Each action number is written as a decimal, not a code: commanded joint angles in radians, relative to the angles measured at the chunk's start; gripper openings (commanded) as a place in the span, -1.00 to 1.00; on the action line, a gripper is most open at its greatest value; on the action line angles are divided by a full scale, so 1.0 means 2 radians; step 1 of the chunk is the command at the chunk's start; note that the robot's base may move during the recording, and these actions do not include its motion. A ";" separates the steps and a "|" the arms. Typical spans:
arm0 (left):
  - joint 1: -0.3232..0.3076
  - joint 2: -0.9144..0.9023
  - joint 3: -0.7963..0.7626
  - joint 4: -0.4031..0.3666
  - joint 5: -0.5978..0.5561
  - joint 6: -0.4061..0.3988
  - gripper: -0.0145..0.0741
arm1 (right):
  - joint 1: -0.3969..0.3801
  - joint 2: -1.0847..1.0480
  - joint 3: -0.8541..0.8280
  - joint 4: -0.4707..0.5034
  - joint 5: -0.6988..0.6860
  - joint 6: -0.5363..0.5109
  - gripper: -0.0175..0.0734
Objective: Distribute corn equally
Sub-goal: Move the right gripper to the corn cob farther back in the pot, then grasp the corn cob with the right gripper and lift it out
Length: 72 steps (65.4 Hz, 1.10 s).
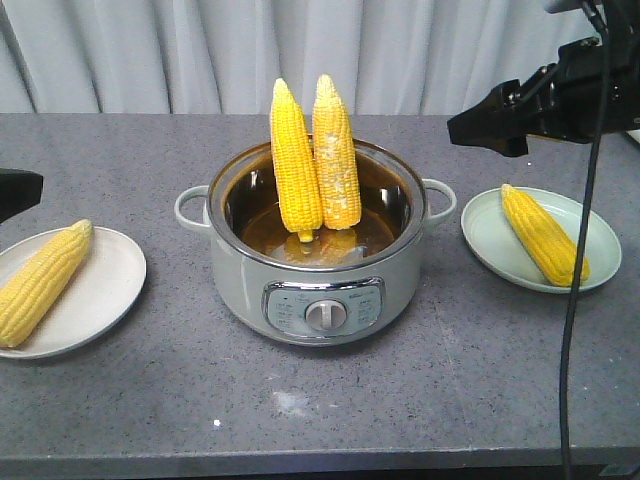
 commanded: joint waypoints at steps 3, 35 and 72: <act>-0.001 -0.004 -0.012 -0.012 -0.030 -0.001 0.53 | -0.001 0.019 -0.049 0.050 -0.006 -0.037 0.66; -0.001 -0.004 -0.012 -0.012 -0.031 -0.001 0.53 | 0.077 0.155 -0.196 0.055 -0.011 -0.066 0.66; -0.001 -0.004 -0.012 -0.012 -0.031 -0.001 0.53 | 0.088 0.263 -0.270 0.092 -0.043 -0.068 0.66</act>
